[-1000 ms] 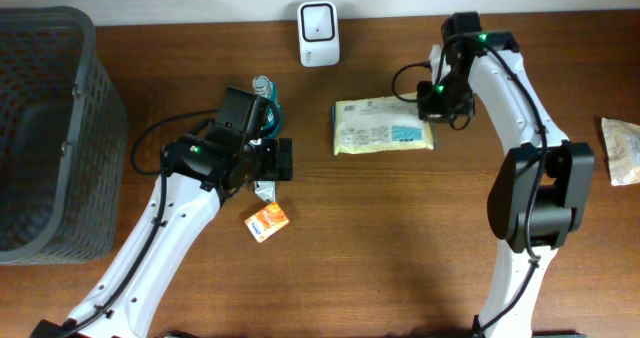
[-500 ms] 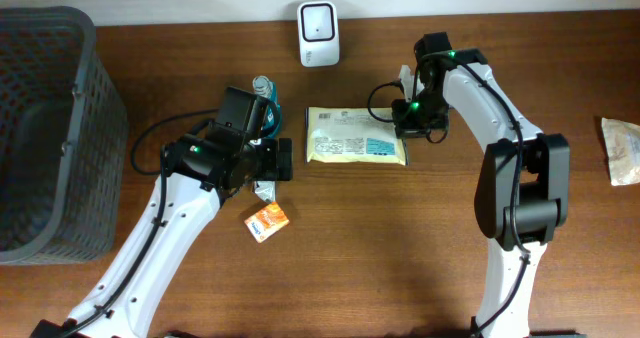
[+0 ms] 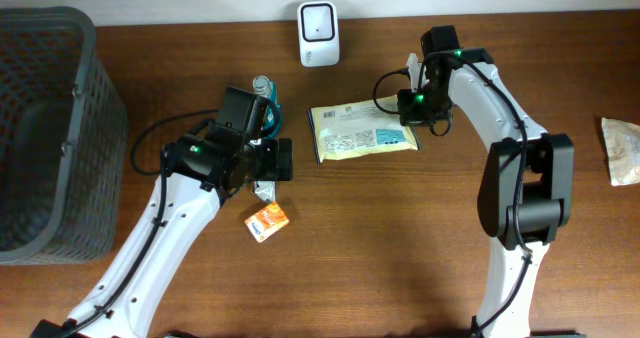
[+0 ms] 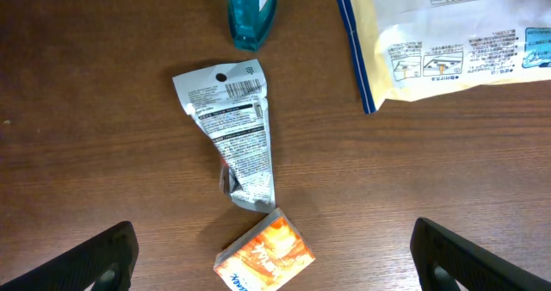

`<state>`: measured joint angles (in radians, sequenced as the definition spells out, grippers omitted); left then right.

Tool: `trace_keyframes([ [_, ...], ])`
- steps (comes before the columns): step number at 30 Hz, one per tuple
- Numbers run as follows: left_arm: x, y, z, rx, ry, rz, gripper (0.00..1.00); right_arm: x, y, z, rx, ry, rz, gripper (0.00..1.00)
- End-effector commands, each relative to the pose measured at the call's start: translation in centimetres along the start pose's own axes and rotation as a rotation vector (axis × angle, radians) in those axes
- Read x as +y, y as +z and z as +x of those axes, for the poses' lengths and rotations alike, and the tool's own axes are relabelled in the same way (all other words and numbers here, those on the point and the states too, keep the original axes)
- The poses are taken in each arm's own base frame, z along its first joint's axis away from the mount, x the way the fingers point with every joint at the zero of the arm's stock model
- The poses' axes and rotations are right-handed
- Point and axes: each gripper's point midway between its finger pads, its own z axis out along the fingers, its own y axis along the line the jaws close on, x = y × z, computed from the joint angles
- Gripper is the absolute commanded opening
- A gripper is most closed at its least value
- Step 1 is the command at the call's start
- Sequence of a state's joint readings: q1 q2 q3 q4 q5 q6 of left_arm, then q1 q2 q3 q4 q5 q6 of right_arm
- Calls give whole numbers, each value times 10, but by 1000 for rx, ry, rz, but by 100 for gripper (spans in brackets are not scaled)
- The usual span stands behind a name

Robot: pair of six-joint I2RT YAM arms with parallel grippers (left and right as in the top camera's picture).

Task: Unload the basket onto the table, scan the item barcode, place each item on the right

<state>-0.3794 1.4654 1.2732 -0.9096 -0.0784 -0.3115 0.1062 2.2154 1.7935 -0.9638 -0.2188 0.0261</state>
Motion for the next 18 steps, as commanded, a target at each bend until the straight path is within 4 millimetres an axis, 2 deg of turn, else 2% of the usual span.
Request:
trace_keyframes([
  [1, 0, 5, 6, 22, -10, 3, 99, 6, 2, 2, 8, -3, -43, 4],
  [5, 0, 5, 6, 22, -10, 3, 99, 12, -3, -1, 3, 12, -72, 4],
  [8, 0, 5, 6, 23, -10, 3, 99, 6, -18, -5, -2, 18, -26, 4],
  [14, 0, 5, 6, 23, -10, 3, 99, -16, -105, -21, -75, 31, 214, 4],
  [18, 0, 5, 6, 23, -10, 3, 99, -45, -170, -17, -100, 64, 476, 4],
])
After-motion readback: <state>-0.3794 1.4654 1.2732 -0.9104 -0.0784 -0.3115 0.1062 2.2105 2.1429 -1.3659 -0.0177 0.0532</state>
